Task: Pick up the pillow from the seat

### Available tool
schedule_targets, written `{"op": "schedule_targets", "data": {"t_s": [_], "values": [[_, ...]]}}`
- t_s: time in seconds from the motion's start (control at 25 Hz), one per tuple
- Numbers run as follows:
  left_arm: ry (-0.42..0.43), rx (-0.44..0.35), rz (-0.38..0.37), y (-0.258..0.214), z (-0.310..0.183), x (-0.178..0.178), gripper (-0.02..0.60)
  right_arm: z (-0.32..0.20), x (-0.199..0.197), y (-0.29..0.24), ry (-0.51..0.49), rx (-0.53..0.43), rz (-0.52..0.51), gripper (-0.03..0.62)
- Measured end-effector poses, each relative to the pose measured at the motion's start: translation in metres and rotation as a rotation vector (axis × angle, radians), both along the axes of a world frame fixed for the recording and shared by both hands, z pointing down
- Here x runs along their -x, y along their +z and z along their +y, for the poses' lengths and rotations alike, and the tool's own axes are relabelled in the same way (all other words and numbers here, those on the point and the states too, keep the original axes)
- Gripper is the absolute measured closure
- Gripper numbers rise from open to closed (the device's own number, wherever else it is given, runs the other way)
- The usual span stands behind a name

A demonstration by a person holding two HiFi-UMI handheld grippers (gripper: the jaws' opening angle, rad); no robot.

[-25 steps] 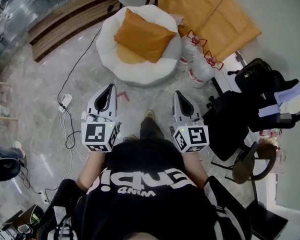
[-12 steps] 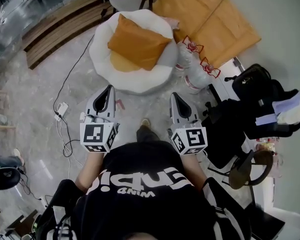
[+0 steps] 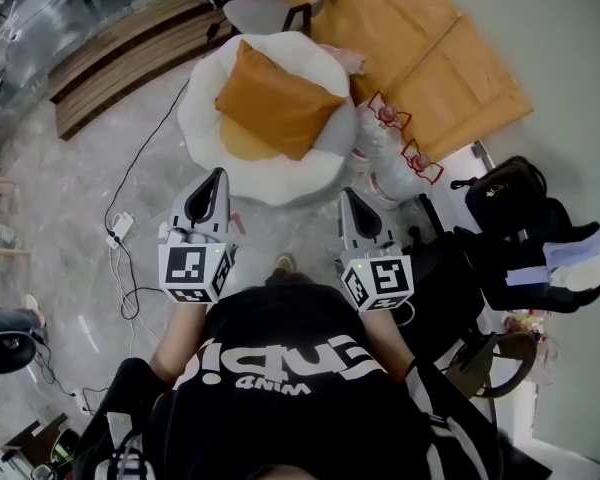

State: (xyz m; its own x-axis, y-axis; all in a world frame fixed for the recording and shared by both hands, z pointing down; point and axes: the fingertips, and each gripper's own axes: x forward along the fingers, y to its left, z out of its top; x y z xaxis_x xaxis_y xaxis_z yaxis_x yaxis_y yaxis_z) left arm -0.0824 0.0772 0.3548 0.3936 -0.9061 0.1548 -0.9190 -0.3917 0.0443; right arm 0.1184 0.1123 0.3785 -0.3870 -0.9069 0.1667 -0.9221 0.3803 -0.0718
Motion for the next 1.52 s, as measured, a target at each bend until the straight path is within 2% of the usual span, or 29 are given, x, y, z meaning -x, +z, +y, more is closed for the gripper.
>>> {"op": "schedule_targets", "data": {"t_s": [0.24, 0.4, 0.72, 1.2, 1.52], "values": [[-0.038, -0.011, 0.006, -0.002, -0.029, -0.014, 0.572, -0.033, -0.011, 0.003, -0.053, 0.000, 0.002, 0.572], [-0.053, -0.007, 0.000, 0.000, -0.047, -0.011, 0.572, -0.055, -0.009, 0.006, -0.070, 0.003, 0.000, 0.572], [-0.048, 0.007, -0.004, 0.009, -0.090, -0.003, 0.572, -0.094, -0.006, 0.011, -0.049, -0.002, -0.003, 0.572], [0.003, 0.021, -0.012, 0.013, -0.205, 0.018, 0.572, -0.201, 0.023, 0.014, -0.014, 0.010, -0.005, 0.572], [0.049, 0.009, -0.011, 0.009, -0.285, 0.043, 0.572, -0.276, 0.052, -0.003, 0.019, -0.026, 0.017, 0.572]]}}
